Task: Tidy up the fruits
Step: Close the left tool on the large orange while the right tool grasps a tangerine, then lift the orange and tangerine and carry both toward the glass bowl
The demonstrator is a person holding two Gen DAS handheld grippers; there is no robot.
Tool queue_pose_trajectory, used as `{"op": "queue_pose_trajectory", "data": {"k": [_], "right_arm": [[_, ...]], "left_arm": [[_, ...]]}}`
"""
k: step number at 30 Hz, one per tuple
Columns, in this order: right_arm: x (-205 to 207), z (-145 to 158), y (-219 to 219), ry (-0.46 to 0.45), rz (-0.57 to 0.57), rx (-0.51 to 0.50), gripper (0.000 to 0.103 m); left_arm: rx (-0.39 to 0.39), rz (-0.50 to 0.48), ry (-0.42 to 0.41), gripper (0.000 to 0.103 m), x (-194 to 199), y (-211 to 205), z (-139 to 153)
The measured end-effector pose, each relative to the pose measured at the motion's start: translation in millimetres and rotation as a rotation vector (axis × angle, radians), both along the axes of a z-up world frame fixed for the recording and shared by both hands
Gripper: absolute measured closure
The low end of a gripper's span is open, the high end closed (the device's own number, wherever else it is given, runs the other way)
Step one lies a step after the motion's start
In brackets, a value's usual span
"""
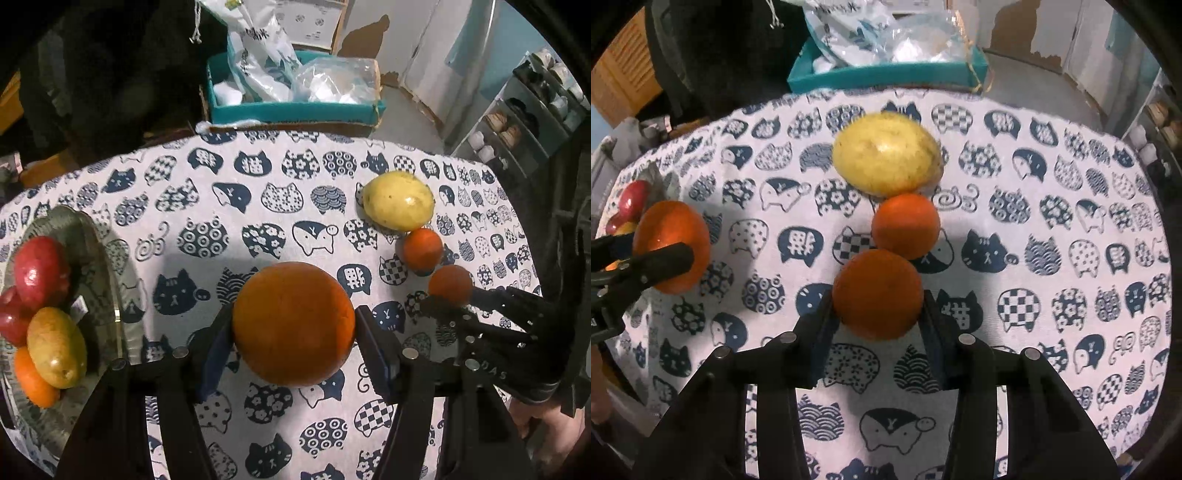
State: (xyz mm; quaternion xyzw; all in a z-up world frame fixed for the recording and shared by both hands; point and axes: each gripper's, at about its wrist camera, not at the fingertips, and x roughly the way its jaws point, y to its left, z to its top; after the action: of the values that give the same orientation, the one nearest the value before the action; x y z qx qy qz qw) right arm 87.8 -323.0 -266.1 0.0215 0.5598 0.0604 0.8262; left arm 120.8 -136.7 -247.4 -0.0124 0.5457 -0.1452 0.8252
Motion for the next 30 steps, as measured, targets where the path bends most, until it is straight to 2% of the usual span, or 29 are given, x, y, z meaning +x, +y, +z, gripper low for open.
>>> {"op": "queue_pose_trajectory", "data": {"k": [7,16,30], "right_arm": [[-12,43,14,-0.098,0.031,-0.050,0.060],[-29,98,34,-0.209,0.086,-0.045,0.060],[-46,156,65,-0.312,0.150,-0.007,0.060]], "left_arm": [[-0.025,0.027,-0.042,0.037,-11,16,27],[-0.051,0.038,-0.119,0.037,-29,32,70],[-0.044,0.076,-0.262,0.037,-62,70,128]]}}
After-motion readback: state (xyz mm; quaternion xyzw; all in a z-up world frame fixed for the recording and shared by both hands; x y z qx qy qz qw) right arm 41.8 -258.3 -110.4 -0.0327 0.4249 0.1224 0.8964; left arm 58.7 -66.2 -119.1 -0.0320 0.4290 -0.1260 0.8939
